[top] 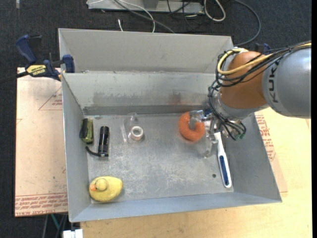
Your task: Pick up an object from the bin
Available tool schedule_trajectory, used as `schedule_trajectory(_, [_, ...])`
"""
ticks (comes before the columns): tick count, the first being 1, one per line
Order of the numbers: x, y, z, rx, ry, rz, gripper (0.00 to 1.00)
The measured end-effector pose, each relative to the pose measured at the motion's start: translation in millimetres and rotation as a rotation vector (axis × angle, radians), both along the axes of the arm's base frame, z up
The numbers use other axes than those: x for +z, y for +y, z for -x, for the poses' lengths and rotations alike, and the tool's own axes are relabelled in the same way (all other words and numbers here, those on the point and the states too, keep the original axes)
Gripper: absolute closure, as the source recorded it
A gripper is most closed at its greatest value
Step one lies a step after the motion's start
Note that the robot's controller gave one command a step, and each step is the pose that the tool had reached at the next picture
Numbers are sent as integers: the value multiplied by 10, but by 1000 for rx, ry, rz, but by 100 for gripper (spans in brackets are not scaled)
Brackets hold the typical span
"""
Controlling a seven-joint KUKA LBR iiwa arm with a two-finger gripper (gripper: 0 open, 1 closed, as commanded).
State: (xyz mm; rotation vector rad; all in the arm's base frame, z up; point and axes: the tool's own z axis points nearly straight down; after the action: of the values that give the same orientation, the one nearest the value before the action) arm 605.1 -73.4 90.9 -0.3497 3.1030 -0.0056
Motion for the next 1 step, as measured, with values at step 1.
schedule_trajectory(1, [315, 186, 65, -305, -28, -12, 100])
